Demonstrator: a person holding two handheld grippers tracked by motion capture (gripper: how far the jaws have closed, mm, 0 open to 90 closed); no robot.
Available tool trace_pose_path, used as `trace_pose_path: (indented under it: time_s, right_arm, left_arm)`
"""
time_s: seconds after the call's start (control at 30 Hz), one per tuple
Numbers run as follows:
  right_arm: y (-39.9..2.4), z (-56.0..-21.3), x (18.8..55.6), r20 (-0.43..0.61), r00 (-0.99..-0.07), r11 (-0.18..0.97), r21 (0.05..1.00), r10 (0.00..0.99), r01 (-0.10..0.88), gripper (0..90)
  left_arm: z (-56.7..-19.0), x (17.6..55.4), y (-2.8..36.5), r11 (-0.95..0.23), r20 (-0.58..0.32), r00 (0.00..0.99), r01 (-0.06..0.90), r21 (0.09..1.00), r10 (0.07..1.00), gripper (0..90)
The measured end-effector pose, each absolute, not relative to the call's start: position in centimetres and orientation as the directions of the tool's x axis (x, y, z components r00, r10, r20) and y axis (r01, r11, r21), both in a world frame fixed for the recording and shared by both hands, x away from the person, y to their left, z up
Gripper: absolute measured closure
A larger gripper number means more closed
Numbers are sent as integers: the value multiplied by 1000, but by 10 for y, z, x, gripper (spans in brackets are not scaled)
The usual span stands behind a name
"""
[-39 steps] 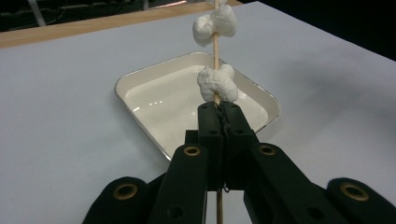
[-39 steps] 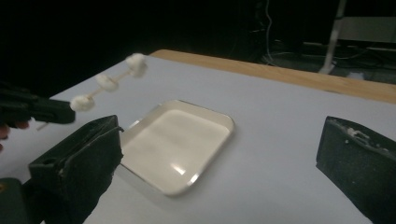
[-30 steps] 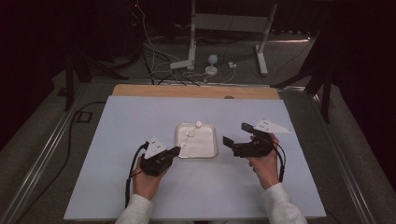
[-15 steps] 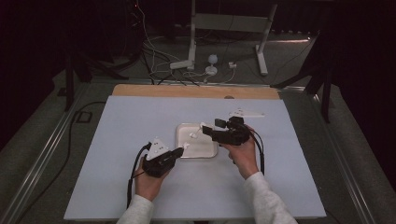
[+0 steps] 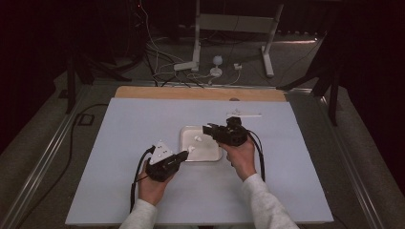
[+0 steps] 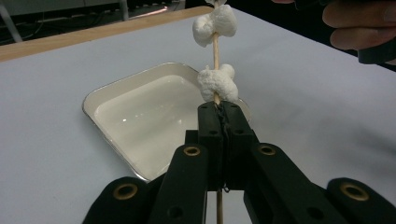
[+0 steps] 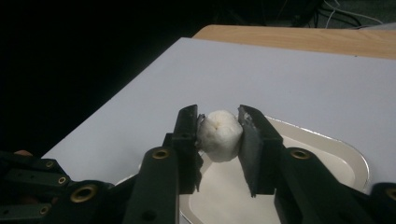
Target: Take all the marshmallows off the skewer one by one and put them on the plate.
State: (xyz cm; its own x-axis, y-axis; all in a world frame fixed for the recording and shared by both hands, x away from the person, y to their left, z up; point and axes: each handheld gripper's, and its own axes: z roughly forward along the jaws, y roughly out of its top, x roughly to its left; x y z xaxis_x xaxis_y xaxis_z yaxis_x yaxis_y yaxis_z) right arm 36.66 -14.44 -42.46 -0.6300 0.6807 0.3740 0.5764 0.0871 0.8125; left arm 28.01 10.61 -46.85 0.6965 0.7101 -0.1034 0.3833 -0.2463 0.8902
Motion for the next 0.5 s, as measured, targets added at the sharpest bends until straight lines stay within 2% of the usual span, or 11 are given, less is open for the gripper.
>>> trace_pose_path:
  time_s: [0.5]
  right_arm:
    - [-144,-421,363,317,-615,86,841,722,534,784]
  left_arm:
    - [-465,280,106,-261,-87,702,373,890,706,900]
